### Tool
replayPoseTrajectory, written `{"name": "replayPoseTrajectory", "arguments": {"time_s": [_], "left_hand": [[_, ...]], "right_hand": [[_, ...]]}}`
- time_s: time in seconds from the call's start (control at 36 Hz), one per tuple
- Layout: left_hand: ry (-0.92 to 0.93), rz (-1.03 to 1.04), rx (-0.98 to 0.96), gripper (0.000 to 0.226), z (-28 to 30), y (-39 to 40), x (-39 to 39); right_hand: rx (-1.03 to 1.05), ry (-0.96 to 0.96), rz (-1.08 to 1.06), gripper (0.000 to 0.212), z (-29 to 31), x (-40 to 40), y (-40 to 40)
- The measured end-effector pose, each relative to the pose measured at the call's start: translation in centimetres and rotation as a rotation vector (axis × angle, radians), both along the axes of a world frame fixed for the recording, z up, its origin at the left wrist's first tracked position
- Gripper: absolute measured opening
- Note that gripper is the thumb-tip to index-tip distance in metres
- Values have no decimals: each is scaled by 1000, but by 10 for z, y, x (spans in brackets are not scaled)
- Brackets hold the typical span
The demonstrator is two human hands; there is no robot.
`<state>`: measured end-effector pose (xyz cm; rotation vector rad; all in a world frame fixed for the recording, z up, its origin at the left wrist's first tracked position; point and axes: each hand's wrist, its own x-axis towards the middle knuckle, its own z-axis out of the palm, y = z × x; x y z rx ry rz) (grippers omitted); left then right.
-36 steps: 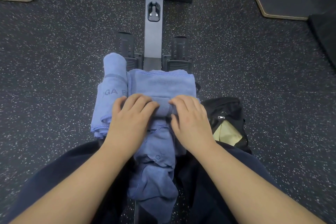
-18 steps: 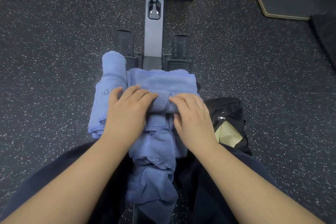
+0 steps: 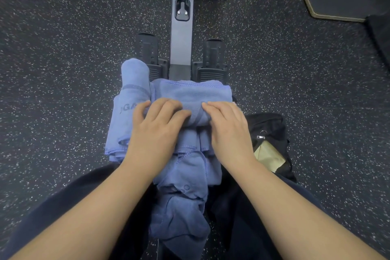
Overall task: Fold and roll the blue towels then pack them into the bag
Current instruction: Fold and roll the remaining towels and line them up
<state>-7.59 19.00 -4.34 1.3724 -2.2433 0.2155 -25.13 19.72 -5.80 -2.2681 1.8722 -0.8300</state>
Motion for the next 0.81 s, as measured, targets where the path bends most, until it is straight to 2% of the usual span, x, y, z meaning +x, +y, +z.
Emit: {"name": "replayPoseTrajectory", "arguments": {"time_s": [0.11, 0.42, 0.61, 0.81], "left_hand": [[-53, 32, -52, 31, -3, 1, -3], [-241, 134, 98, 51, -4, 9, -13], [-255, 110, 156, 54, -5, -1, -11], [-227, 68, 210, 51, -4, -16, -14]], "right_hand": [[-9, 1, -15, 43, -1, 0, -4], [-64, -28, -7, 38, 2, 2, -3], [-133, -28, -24, 30, -1, 4, -3], [-77, 27, -24, 50, -5, 1, -10]]}}
